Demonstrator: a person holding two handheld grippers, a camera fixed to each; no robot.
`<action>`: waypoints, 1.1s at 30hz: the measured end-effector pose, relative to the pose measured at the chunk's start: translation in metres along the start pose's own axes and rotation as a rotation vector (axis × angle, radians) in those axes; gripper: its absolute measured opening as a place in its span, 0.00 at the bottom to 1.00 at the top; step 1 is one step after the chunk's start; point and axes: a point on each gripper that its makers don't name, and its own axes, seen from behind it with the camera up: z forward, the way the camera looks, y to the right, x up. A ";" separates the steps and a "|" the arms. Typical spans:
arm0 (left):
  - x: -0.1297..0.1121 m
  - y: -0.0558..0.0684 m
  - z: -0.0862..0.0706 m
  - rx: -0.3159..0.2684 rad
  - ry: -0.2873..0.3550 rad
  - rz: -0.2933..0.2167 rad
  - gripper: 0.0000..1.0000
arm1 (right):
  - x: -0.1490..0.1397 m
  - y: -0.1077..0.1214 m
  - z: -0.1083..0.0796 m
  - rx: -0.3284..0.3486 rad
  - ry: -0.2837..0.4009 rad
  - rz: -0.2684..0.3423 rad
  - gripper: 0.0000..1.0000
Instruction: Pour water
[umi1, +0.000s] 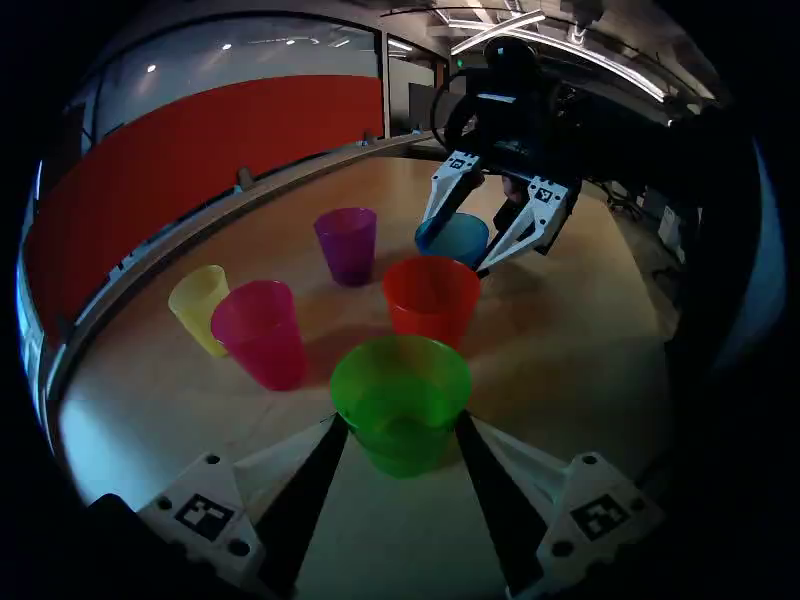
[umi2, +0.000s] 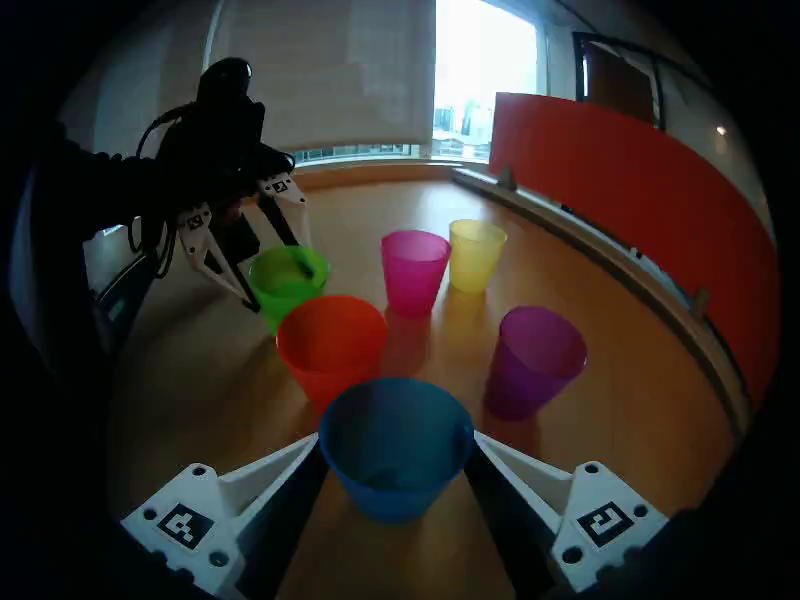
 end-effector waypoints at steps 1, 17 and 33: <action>-0.001 0.000 -0.001 0.000 -0.002 -0.002 0.79 | -0.001 0.000 -0.001 -0.001 -0.001 0.002 0.91; -0.009 0.001 -0.003 0.001 -0.023 -0.001 0.79 | -0.010 -0.002 -0.006 -0.012 -0.021 0.011 0.91; -0.017 -0.005 0.000 0.021 -0.062 -0.008 0.83 | -0.021 0.001 -0.007 -0.040 -0.054 0.019 1.00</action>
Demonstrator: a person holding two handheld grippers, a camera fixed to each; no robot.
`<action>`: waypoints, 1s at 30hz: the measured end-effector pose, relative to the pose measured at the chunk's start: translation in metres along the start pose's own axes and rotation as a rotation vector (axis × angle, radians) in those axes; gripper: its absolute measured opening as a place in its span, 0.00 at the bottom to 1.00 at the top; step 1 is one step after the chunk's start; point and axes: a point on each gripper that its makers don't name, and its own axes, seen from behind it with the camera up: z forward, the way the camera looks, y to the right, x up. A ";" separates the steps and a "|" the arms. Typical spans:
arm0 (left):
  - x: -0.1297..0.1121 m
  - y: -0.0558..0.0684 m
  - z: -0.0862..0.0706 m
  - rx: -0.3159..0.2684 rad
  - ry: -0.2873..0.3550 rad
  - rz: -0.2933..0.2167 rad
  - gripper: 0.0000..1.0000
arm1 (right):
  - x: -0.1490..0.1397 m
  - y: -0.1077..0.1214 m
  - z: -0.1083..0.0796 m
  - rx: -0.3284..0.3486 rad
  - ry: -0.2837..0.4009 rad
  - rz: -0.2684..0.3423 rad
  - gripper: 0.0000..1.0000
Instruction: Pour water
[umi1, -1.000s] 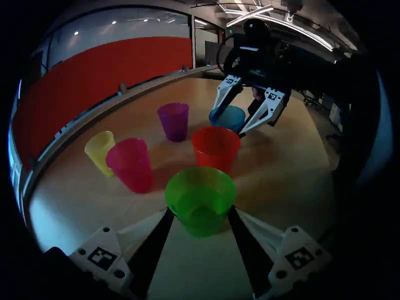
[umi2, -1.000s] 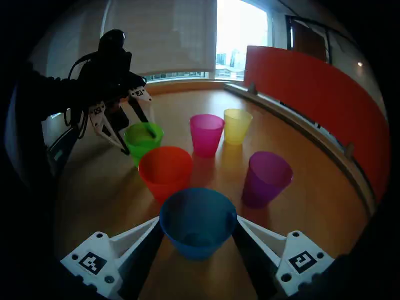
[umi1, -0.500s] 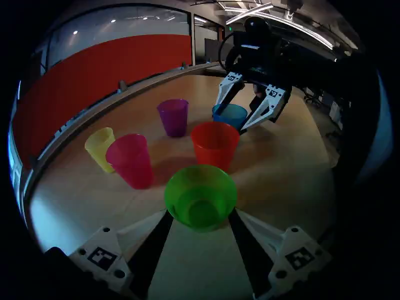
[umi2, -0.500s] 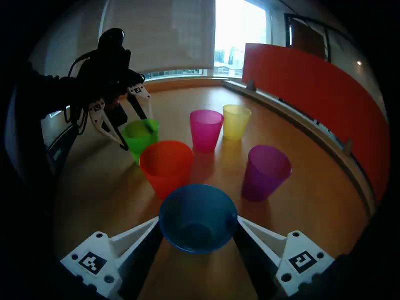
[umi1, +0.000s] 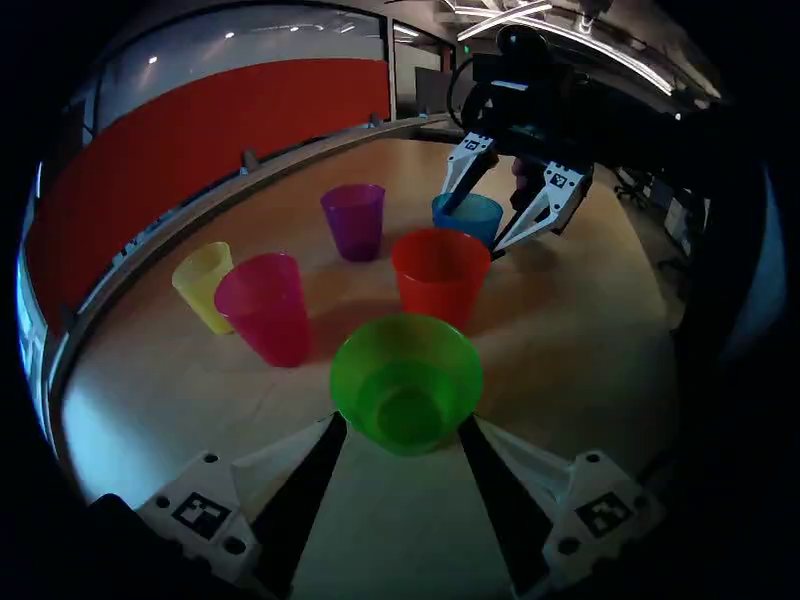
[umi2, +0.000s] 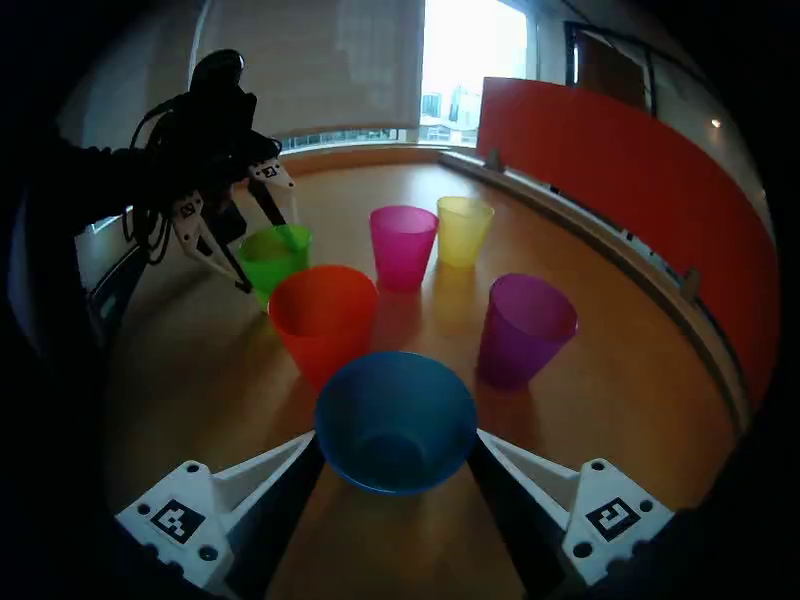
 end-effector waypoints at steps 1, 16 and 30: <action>-0.001 0.000 0.000 0.000 -0.001 -0.003 0.83 | -0.001 0.000 0.000 -0.001 -0.001 0.000 1.00; -0.011 -0.007 -0.011 0.040 -0.024 0.000 0.84 | -0.018 0.003 -0.013 -0.023 -0.022 0.005 1.00; -0.022 -0.008 -0.028 0.071 -0.045 -0.004 0.84 | -0.027 0.006 -0.036 -0.059 -0.030 0.013 1.00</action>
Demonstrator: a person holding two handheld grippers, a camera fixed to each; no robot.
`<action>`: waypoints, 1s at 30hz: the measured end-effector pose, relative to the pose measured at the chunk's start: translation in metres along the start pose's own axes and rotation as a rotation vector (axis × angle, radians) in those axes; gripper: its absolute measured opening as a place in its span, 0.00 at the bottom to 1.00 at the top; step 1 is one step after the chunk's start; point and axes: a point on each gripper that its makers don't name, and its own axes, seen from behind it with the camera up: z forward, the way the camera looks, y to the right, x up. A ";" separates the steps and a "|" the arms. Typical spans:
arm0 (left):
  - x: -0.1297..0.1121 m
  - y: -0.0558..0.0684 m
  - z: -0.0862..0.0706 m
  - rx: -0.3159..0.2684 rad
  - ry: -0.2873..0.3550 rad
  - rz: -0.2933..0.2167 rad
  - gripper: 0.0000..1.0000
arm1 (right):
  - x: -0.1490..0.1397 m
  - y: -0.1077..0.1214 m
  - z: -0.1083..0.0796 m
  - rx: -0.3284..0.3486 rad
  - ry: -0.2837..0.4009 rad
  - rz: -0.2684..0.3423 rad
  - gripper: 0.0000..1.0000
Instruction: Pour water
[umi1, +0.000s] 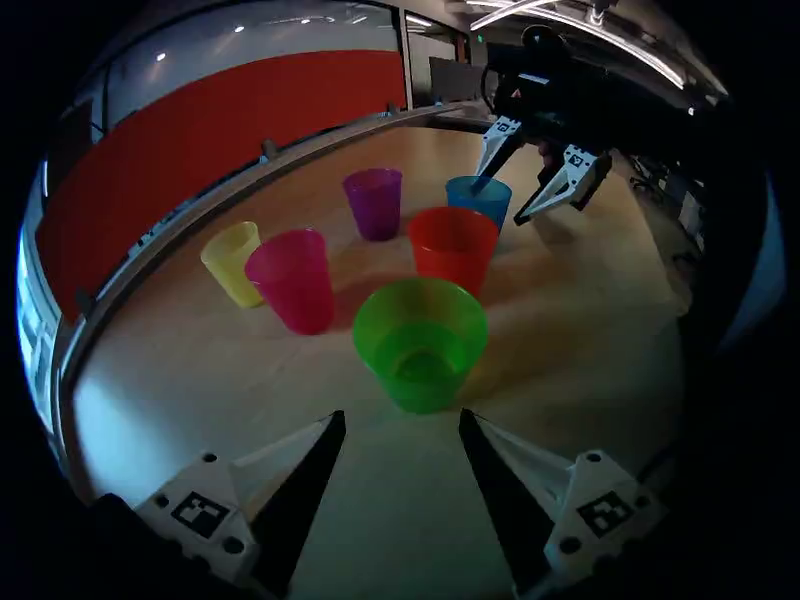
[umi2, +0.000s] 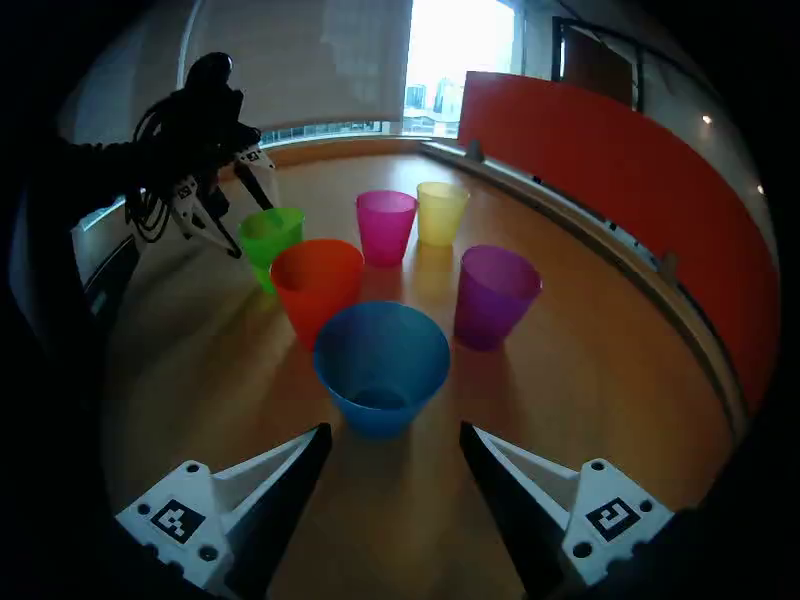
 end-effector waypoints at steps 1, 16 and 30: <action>-0.001 -0.001 -0.002 0.004 -0.001 -0.001 0.84 | -0.001 0.000 -0.001 -0.002 -0.001 0.000 1.00; -0.010 -0.008 -0.018 0.049 -0.007 -0.016 0.84 | -0.007 0.007 -0.019 -0.053 -0.005 0.010 1.00; -0.018 -0.032 -0.041 0.174 0.035 -0.127 0.84 | -0.015 0.023 -0.032 -0.160 0.008 0.126 1.00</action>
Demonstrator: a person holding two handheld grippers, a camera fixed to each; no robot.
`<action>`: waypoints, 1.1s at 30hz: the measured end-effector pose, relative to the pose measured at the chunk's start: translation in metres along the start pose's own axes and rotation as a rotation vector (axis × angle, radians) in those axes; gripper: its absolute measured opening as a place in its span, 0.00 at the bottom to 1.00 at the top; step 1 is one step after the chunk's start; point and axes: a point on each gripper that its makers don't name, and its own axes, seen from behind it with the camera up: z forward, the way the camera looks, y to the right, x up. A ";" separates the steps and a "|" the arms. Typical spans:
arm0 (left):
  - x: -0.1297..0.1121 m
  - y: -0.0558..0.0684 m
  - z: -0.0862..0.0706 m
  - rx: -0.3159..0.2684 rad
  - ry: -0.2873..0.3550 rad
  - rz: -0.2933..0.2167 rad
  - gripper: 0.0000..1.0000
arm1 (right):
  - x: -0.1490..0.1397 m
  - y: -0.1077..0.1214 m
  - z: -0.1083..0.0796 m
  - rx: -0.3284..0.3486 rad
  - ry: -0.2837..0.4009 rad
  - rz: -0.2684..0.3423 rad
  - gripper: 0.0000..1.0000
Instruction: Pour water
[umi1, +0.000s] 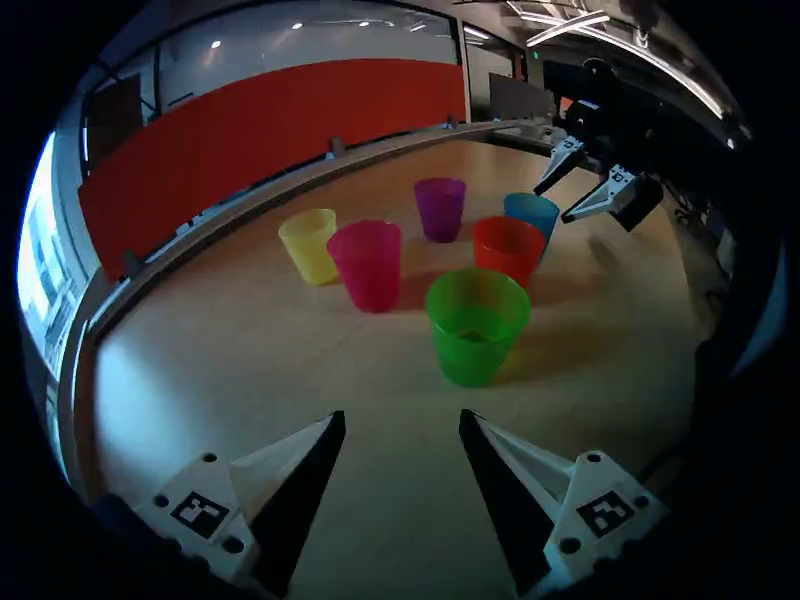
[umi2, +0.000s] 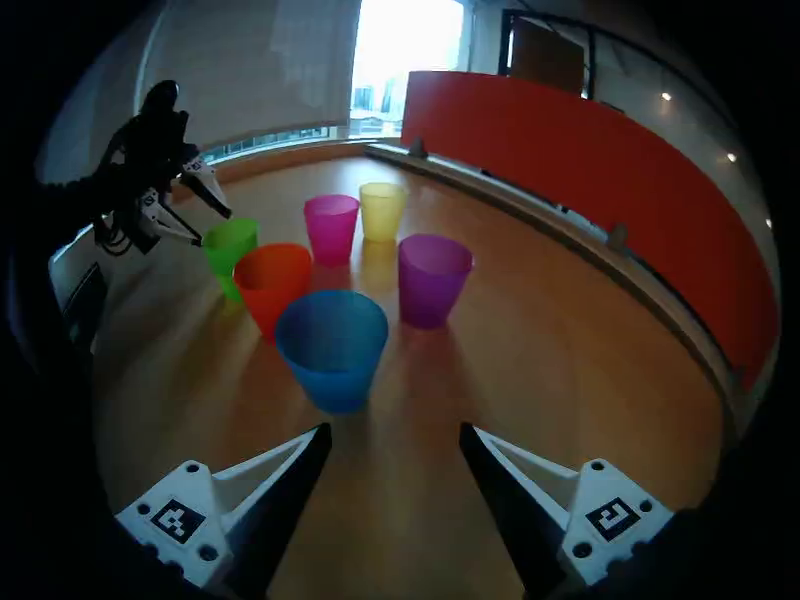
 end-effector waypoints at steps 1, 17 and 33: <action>0.000 -0.004 -0.002 0.017 0.004 -0.008 0.84 | 0.001 0.003 -0.001 -0.014 0.002 0.016 1.00; 0.014 -0.057 -0.023 0.219 0.112 -0.190 0.84 | 0.009 0.046 -0.021 -0.241 0.040 0.173 1.00; 0.037 -0.083 -0.042 0.331 0.225 -0.296 0.84 | 0.038 0.078 -0.047 -0.420 0.156 0.335 1.00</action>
